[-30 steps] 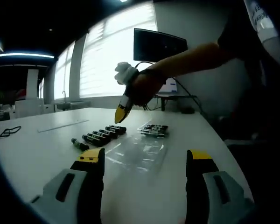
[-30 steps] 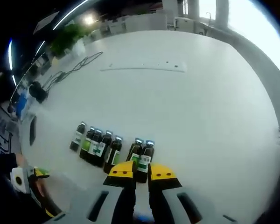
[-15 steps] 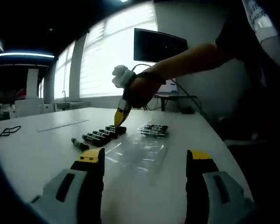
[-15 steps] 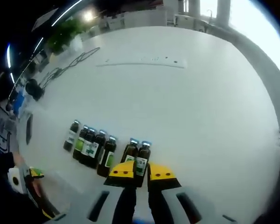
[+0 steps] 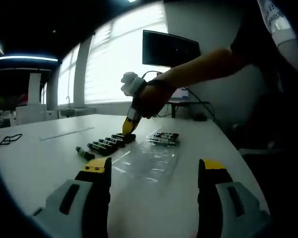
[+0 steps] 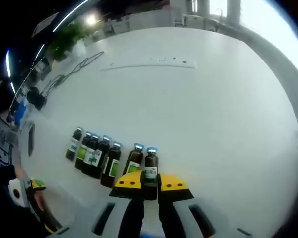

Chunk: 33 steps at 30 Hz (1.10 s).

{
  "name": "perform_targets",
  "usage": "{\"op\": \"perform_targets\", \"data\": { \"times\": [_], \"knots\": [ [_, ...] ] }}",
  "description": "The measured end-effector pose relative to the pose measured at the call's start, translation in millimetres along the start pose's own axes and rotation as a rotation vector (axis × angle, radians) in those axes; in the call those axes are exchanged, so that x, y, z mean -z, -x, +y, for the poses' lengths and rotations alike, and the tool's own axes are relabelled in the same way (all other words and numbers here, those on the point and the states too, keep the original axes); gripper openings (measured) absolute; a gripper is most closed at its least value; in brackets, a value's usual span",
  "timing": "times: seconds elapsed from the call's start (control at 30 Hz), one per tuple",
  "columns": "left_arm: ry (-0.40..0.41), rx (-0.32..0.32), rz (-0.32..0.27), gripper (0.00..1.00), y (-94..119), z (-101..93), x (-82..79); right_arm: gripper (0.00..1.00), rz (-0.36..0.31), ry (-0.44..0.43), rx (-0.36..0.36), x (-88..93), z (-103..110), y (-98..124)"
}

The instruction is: Grip medicine bottles put into box

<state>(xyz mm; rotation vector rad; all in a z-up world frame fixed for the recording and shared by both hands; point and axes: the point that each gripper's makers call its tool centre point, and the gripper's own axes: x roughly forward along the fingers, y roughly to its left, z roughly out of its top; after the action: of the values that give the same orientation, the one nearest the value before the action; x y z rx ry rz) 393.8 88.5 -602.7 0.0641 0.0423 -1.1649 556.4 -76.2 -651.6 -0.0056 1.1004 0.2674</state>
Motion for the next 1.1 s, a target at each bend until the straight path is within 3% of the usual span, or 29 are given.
{"op": "perform_targets", "data": {
  "times": [0.4, 0.57, 0.87, 1.1],
  "knots": [
    [-0.005, 0.001, -0.001, 0.63, 0, -0.4, 0.1, 0.07, -0.031, -0.016, -0.002, 4.2, 1, -1],
    [-0.006, 0.001, -0.001, 0.63, 0, -0.5, 0.1, 0.06, -0.057, 0.010, 0.045, 5.1, -3, 2],
    [-0.009, 0.001, -0.001, 0.63, -1, -0.9, 0.0, 0.06, -0.099, -0.028, 0.060, 0.6, -15, 25],
    [-0.011, 0.001, -0.001, 0.63, -1, -0.8, 0.0, 0.06, -0.114, -0.032, 0.051, 3.3, -12, 38]
  ]
}}
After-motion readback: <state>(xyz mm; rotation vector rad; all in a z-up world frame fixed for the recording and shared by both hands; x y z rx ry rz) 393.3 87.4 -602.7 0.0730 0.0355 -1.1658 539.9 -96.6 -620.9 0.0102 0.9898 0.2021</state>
